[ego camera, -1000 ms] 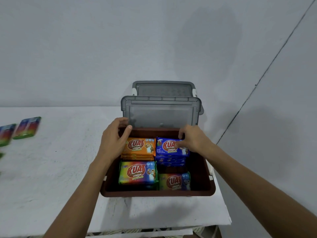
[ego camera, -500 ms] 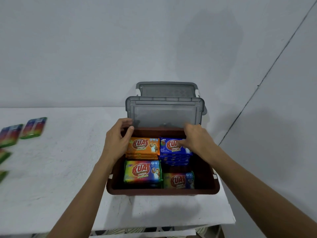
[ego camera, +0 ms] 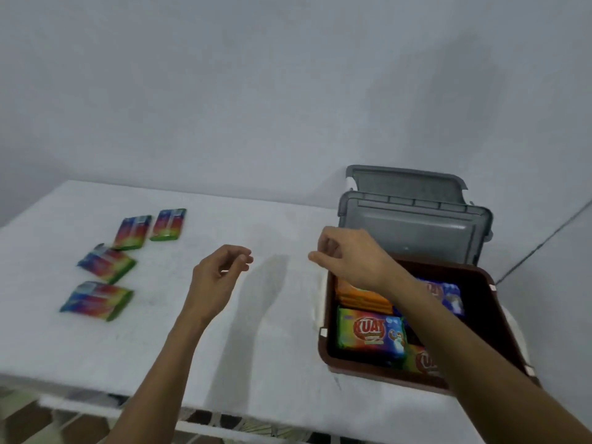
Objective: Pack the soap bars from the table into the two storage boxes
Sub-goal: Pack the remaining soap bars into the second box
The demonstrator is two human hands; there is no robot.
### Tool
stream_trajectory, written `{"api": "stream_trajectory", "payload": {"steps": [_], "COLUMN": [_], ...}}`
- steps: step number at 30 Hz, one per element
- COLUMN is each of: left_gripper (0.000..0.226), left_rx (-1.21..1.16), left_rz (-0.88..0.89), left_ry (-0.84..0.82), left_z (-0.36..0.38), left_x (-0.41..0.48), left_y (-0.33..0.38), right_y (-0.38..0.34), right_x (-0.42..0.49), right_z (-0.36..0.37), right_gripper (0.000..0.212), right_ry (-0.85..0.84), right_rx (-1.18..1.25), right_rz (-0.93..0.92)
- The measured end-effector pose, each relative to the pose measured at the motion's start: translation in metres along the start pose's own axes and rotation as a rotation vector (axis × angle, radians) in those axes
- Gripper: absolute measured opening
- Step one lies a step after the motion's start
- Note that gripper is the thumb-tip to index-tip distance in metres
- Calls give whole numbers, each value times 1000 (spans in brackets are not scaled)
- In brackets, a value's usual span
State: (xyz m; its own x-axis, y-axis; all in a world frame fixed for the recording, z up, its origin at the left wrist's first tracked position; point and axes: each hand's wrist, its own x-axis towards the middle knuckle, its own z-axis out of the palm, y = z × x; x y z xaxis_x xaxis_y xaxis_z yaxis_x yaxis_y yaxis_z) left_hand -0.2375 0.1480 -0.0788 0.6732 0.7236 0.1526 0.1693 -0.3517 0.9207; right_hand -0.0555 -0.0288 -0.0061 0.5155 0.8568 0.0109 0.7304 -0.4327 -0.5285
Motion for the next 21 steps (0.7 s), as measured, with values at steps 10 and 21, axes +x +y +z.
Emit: {"api": "stream_trajectory", "payload": {"steps": [10,21], "left_gripper": [10,102], "left_rx": [265,597], "left_rz": [-188,-456], "left_ry": [146,91], "left_z": [-159,-222], "left_x": [3,-15], "left_y": [-85,-170], "right_y": [-133,-228], "right_x": [99,199], "right_z": [127,276], "right_gripper": [18,36], "right_ry": [-162,-283], "right_rx": [78,-4], "right_rz": [-152,-304]}}
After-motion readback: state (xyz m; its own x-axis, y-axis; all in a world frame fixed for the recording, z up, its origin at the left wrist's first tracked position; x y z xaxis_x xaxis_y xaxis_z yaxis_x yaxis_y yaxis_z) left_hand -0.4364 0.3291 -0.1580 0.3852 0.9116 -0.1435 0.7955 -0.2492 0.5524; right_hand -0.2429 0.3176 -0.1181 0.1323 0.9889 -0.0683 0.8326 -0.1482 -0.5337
